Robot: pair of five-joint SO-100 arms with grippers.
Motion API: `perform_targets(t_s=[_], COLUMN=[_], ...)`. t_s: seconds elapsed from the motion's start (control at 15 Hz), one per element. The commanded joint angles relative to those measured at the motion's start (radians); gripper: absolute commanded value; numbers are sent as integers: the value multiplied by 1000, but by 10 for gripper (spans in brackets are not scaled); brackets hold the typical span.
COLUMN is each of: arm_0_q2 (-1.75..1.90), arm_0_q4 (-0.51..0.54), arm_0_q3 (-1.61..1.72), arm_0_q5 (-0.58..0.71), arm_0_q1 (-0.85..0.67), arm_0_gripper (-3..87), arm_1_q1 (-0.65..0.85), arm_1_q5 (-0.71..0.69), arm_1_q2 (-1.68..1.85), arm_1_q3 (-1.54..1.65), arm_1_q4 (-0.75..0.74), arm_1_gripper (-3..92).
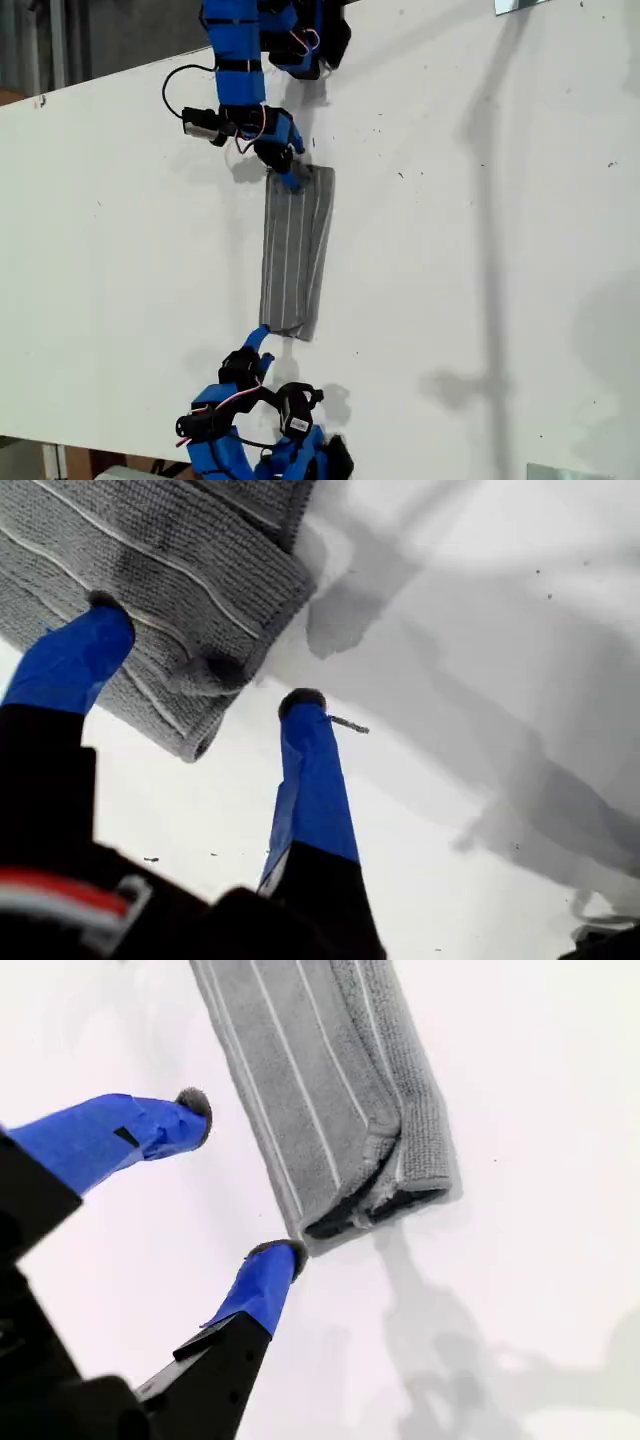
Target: Grasp corners of a square towel and fold twice.
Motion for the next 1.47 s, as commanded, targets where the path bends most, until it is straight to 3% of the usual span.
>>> perform_targets(t_s=[0.0, 0.4, 0.93, 1.27, 1.4], arm_0_q2=[35, 69, 219, 732, 887], arm_0_q4=[-25, -15, -15, 14, 37], arm_0_q3=[-6, 5, 121, 552, 692], arm_0_q5=[-11, -15, -26, -127, -176], arm_0_q1=[17, 25, 41, -6, -6], arm_0_gripper=[241, 241, 240, 240, 240], arm_1_q1=[-8, -11, -143, -166, -172], arm_1_q5=[14, 38, 199, 225, 244], arm_1_q2=[23, -172, -227, -230, -201], arm_1_q3=[0, -40, -43, -41, -23], arm_1_q4=[-28, -160, -383, -394, -374], arm_1_gripper=[327, 323, 205, 110, -1])
